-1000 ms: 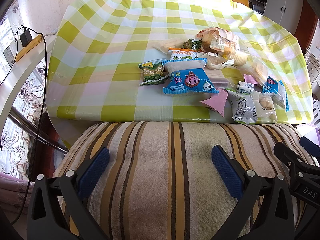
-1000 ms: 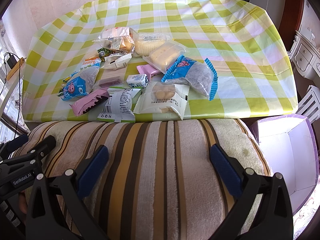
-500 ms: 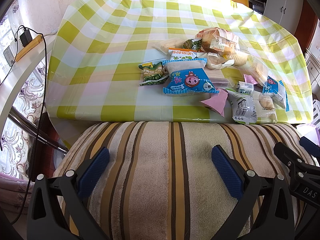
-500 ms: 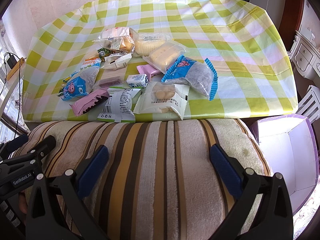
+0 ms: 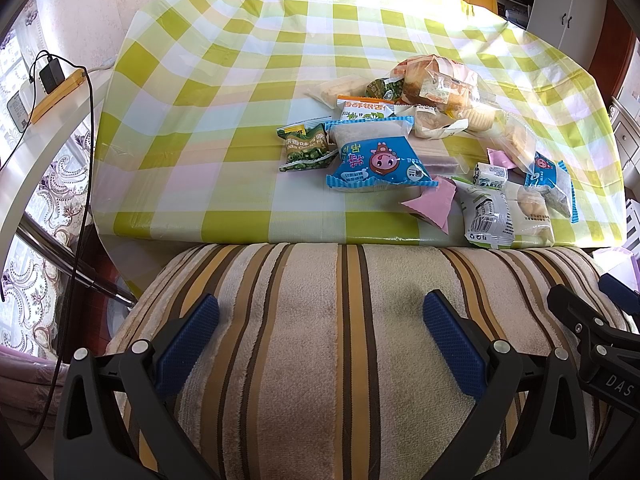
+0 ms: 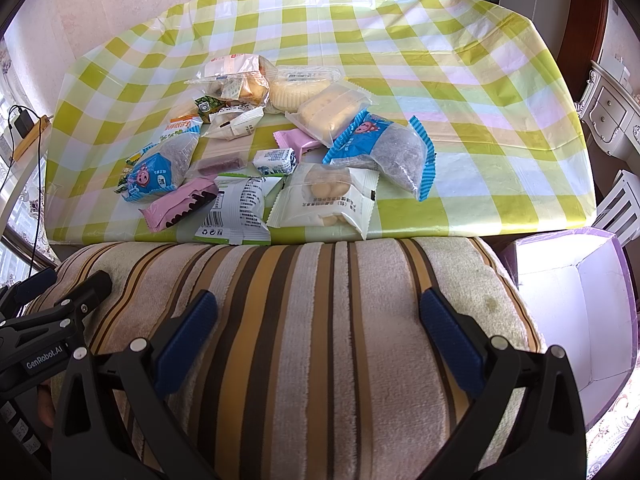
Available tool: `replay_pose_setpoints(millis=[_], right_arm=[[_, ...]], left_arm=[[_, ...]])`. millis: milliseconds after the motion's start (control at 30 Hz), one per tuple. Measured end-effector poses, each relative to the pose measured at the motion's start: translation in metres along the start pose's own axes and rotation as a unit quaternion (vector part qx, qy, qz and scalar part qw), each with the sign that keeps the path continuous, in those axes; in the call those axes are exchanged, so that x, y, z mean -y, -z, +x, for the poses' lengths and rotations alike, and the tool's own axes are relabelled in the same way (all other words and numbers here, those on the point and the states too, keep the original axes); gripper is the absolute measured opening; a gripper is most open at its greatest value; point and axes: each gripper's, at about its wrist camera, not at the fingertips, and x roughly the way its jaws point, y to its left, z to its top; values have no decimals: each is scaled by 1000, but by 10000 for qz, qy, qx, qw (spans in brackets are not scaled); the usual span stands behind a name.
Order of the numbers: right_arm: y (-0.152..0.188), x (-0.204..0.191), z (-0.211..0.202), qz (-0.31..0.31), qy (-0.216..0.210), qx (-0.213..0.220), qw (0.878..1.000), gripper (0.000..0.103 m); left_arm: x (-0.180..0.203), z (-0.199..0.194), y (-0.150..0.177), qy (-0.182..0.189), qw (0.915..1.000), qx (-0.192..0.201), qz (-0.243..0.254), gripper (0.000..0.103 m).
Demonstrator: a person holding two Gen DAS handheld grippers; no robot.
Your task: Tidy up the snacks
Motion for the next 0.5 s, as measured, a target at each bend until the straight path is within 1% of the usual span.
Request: replay_pose_setpoints(millis=[100, 233, 300, 367, 400, 467, 500], right_arm=[[0, 0, 0, 1, -1, -15, 10000, 102], [-3, 3, 0, 42, -104, -178, 9998, 102], [-8, 4, 1, 33, -197, -329, 9993, 102], [-13, 6, 3, 12, -342, -536, 9980, 102], [-14, 8, 4, 36, -423, -564, 9975, 102], [-18, 13, 4, 42, -576, -475, 9972, 102], [-20, 14, 5, 2, -542, -442, 9976, 102]], left_arm=[[0, 0, 0, 21, 10000, -8, -19, 99], [-2, 3, -1, 60, 9999, -22, -100, 99], [-4, 2, -3, 103, 9998, -3, -187, 99], [-8, 0, -6, 225, 9995, -3, -237, 99], [-8, -1, -6, 257, 9994, -9, -237, 98], [-9, -1, -8, 323, 9992, -10, -234, 98], [-10, -1, -10, 357, 9990, 8, -274, 98]])
